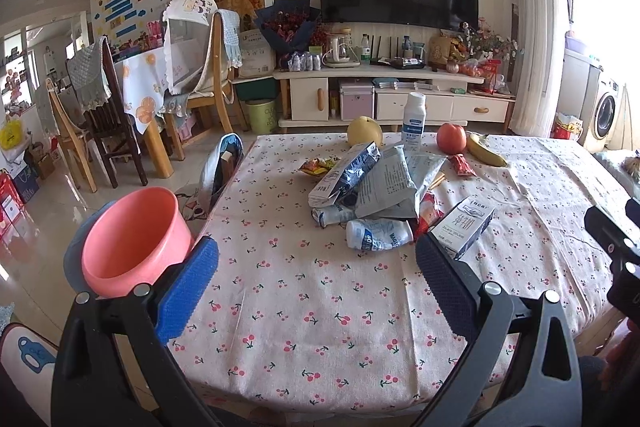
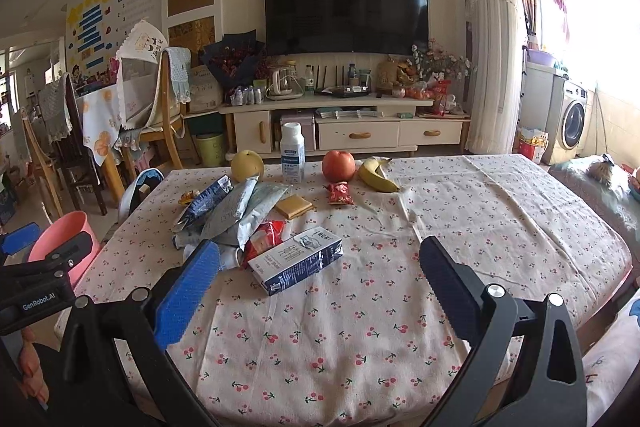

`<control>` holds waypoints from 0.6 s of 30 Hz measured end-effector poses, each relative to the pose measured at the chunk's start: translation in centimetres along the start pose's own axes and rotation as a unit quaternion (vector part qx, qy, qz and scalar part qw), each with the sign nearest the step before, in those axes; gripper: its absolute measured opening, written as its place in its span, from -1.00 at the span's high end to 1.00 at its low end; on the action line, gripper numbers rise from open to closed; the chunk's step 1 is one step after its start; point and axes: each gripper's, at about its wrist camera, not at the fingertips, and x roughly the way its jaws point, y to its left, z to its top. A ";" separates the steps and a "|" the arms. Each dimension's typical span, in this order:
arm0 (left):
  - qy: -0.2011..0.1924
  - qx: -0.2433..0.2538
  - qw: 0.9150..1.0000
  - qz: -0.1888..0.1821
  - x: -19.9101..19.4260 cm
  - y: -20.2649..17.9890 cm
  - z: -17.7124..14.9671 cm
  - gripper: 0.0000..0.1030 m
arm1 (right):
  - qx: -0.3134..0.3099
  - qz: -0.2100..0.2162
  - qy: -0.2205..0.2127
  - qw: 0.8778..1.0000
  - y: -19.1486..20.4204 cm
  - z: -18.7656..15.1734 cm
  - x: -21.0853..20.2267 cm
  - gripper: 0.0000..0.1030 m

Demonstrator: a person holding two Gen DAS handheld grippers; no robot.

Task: Collect trash
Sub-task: 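Grasp the white milk carton with the left tool while the right tool grasps a grey plastic bag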

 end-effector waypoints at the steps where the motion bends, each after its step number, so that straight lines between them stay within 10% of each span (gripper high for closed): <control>1: 0.002 -0.002 1.000 -0.006 0.5 0.1 -0.1 -0.93 | 0.006 0.006 0.010 1.000 -0.2 -0.5 0.8 -0.91; 11: 0.003 -0.057 0.992 -0.116 5.8 2.5 0.5 -0.93 | 0.062 0.076 0.113 0.989 -2.1 -2.6 8.2 -0.91; 18: -0.011 0.012 0.992 -0.123 11.2 1.3 2.7 -0.93 | 0.121 0.133 0.146 0.973 -3.1 -2.2 12.6 -0.86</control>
